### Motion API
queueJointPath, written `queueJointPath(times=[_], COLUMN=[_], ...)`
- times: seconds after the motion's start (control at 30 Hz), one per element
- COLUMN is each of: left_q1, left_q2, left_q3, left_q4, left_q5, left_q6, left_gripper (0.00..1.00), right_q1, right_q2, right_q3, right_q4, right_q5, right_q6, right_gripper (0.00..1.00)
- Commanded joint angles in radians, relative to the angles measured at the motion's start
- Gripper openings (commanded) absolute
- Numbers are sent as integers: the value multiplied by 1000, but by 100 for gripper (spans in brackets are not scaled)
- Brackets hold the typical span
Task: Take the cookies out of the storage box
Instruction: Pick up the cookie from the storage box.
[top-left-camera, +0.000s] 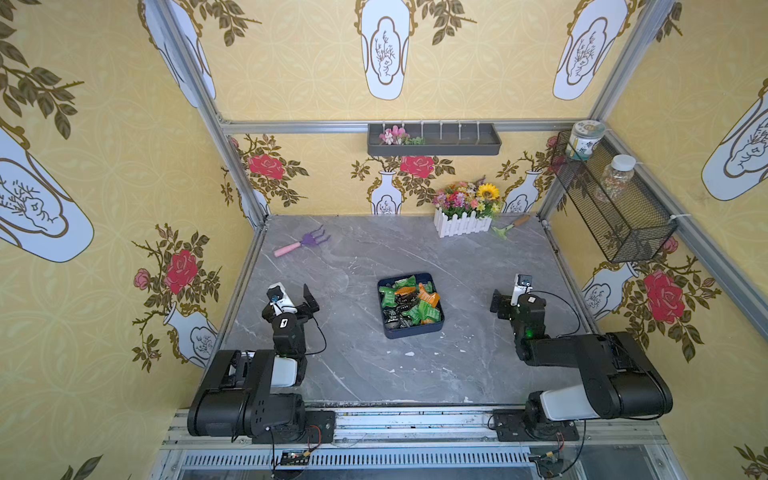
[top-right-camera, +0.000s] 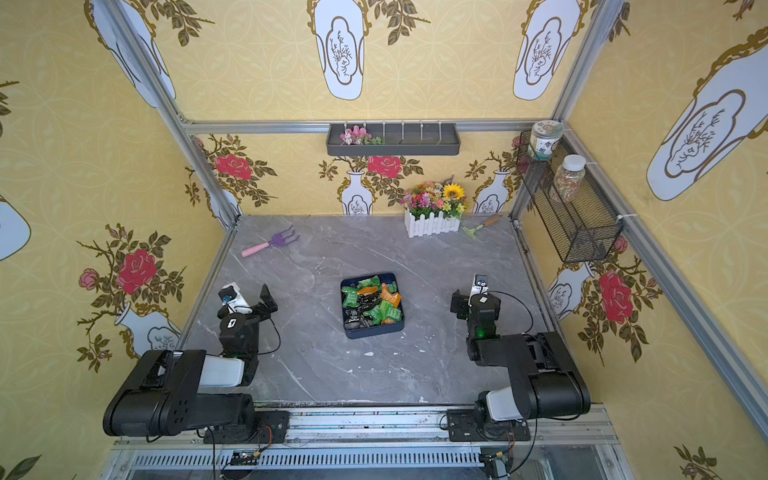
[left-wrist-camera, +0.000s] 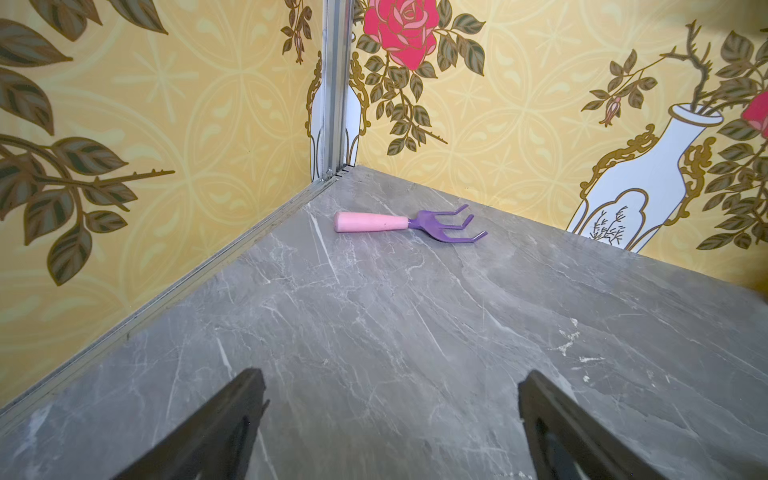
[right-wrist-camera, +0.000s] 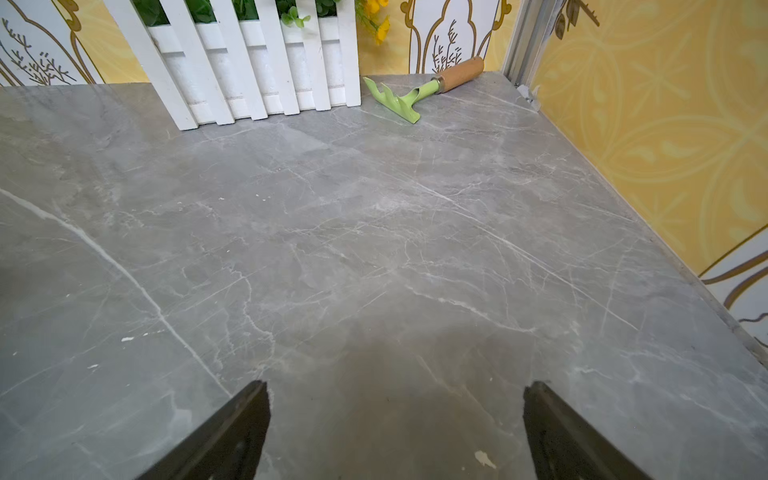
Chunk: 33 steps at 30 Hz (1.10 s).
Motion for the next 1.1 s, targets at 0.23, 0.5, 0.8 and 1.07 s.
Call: queueJointPath(times=[0.23,0.5,0.8,1.07], left_q1=[2,-1,-209,-234], left_q2=[1,-13,-257,-504], left_q3=[4,-14,41,246], left_q4=[32,55,-107,-707], left_q5=[5,-6,-242,-280], left_q6=[7,11,176,-409], left_gripper=[100,100,100,100], right_q1=[0,11,178,146], right_q2=[0,-63,-556,-653], right_q3=[2,-33,8,273], right_q4=[46,66,-240,-784], right_q5=[-2,8,157,33], right_q6=[0,-20,-11,358], right_gripper=[97,97,97,97])
